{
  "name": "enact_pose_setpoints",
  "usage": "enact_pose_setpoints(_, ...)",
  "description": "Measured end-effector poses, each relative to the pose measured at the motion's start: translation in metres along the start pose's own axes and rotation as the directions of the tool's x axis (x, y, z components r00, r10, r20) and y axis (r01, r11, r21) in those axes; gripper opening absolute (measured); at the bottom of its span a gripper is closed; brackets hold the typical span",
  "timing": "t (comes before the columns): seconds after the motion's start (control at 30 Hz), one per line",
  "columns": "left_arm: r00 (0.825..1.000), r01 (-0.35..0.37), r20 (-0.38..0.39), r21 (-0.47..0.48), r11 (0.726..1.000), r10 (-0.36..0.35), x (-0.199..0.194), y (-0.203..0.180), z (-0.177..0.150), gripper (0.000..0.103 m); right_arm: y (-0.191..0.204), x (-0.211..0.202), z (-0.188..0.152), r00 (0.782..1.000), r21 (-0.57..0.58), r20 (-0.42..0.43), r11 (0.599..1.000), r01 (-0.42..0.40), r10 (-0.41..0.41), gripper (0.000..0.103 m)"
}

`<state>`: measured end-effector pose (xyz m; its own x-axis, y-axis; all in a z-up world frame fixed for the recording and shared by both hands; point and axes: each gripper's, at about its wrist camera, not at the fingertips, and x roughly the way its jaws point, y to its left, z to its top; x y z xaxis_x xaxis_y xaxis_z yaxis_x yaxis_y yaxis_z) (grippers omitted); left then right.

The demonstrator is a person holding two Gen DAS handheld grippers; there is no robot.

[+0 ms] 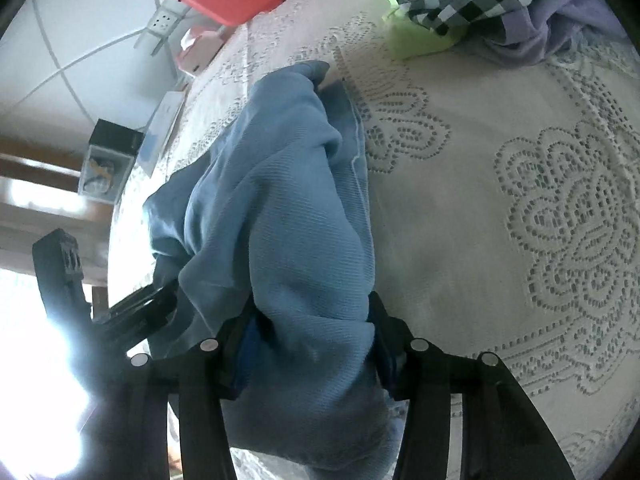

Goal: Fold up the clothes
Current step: 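Lift the bundle with both tools and carry it toward the clothes pile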

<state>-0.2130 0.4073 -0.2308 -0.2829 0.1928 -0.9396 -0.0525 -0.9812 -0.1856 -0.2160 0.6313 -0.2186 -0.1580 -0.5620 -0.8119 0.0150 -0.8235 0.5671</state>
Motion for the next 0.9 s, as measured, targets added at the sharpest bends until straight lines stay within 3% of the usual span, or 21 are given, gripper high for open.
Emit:
enact_pose_setpoints(0.17, 1.0, 0.022, 0.002, -0.006, 1.0, -0.022, 0.0, -0.005, 0.008, 0.042, 0.01, 0.002, 0.003, 0.998, -0.02, -0.005, 0.998, 0.063, -0.063, 0.047)
enact_pose_setpoints(0.43, 0.998, 0.057, 0.035, 0.025, 0.998, -0.058, -0.002, -0.008, 0.011, 0.034, 0.016, -0.003, -0.002, 0.994, -0.057, 0.029, 0.993, 0.105, -0.103, 0.045)
enact_pose_setpoints(0.5, 0.997, 0.061, 0.053, 0.045, 0.997, -0.063, -0.015, -0.014, 0.007, 0.022, 0.018, -0.008, -0.003, 0.995, -0.058, 0.038, 0.994, 0.093, -0.09, 0.04)
enact_pose_setpoints(0.57, 0.995, 0.064, 0.072, 0.068, 0.996, -0.069, -0.028, -0.02, 0.004, 0.02, 0.021, -0.016, -0.005, 0.996, -0.054, 0.051, 0.996, 0.07, -0.067, 0.026)
enact_pose_setpoints(0.7, 0.993, 0.054, 0.096, 0.137, 0.989, -0.067, -0.054, -0.033, 0.006, 0.02, 0.038, -0.029, -0.009, 0.996, -0.089, 0.07, 0.994, 0.055, -0.049, 0.022)
enact_pose_setpoints(0.8, 0.997, 0.025, 0.066, 0.124, 0.992, -0.033, -0.045, -0.025, 0.006, 0.02, 0.033, -0.023, -0.017, 0.995, -0.07, 0.053, 0.994, 0.088, -0.085, 0.024)
enact_pose_setpoints(0.87, 0.999, 0.013, 0.039, 0.102, 0.995, -0.018, -0.035, -0.014, 0.001, 0.024, 0.023, -0.019, -0.021, 0.995, -0.029, 0.056, 0.996, 0.087, -0.085, 0.039)
enact_pose_setpoints(0.9, 0.999, 0.001, 0.042, 0.1, 0.995, -0.005, -0.032, -0.011, 0.0, 0.033, 0.019, -0.02, -0.021, 0.994, -0.012, 0.067, 0.996, 0.085, -0.084, 0.046)
